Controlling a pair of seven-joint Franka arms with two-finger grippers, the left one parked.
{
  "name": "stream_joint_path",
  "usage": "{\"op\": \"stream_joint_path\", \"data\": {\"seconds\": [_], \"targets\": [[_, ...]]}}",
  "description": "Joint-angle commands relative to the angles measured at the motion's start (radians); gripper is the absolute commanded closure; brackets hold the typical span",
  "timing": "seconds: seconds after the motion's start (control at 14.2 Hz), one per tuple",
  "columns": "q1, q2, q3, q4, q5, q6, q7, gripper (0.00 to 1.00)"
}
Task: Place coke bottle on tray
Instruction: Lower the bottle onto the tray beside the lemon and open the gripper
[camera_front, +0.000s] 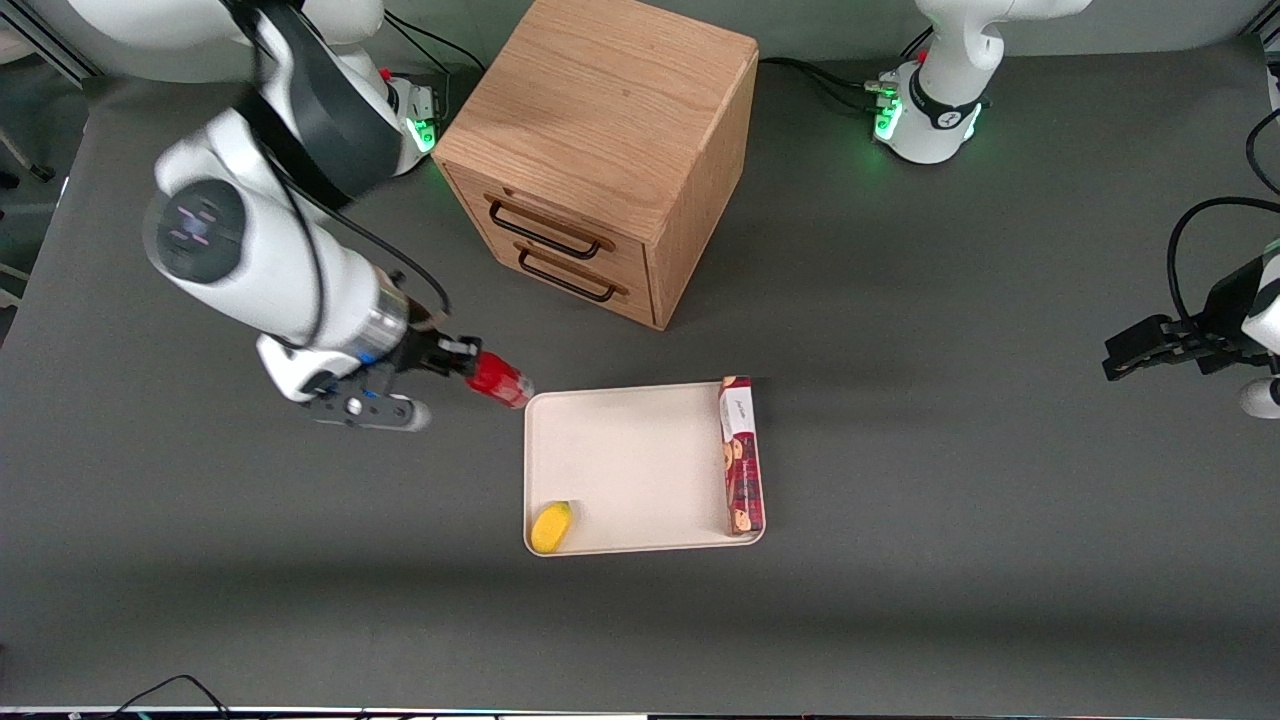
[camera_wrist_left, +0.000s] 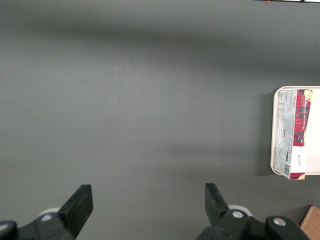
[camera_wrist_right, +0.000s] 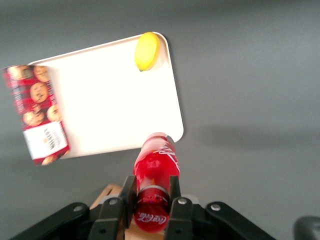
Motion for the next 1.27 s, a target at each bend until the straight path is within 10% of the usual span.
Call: {"op": "stream_joint_path", "data": {"seconds": [0.0, 0.42, 0.49, 0.56, 0.99, 1.2], "targets": [[0.012, 0.078, 0.065, -0.064, -0.134, 0.117, 0.169, 1.0], [0.015, 0.194, 0.093, -0.096, -0.282, 0.228, 0.26, 0.91], [0.015, 0.205, 0.093, -0.095, -0.292, 0.231, 0.261, 0.6], [0.014, 0.205, 0.093, -0.09, -0.295, 0.231, 0.261, 0.01], [-0.014, -0.023, 0.131, 0.041, -0.268, -0.065, 0.162, 0.0], [-0.072, -0.202, 0.068, 0.141, -0.101, -0.386, -0.147, 0.0]]}}
